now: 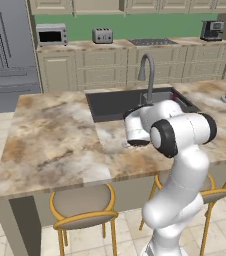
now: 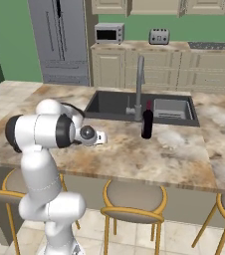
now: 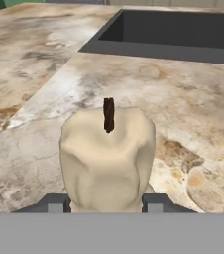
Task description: Get the candle and the wine from the cabinet and move them to the dining counter.
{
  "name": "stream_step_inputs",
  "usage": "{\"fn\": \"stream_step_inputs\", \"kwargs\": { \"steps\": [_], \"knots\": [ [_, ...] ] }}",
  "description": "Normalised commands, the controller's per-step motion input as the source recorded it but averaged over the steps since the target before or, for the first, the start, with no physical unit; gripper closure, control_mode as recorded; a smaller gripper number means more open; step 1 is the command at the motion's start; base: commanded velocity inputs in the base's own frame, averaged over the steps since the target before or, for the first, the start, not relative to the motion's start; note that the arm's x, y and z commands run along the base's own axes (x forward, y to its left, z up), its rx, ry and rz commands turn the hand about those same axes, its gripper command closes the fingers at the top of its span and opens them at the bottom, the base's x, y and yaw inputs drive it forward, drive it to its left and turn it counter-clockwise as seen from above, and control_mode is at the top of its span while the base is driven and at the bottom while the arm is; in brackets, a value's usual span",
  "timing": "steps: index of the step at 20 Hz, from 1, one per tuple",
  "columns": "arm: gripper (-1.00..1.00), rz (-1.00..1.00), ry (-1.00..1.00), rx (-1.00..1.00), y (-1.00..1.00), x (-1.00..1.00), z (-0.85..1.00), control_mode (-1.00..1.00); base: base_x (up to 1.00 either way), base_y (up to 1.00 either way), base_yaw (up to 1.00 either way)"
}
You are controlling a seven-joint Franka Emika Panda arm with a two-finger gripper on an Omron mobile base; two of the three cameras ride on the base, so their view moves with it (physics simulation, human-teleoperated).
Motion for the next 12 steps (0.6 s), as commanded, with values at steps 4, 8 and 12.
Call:
{"fn": "stream_step_inputs", "kwargs": {
  "steps": [4,8,12],
  "knots": [
    [1.00,0.00,0.00,0.00,0.00,0.00,-0.12,-1.00,0.00,0.00,0.00],
    [1.00,0.00,-0.03,0.00,0.00,0.01,-0.09,-1.00,0.00,0.00,0.00],
    [1.00,0.00,-0.02,0.00,0.00,0.04,-0.12,-1.00,0.00,0.00,0.00]
  ]
}}
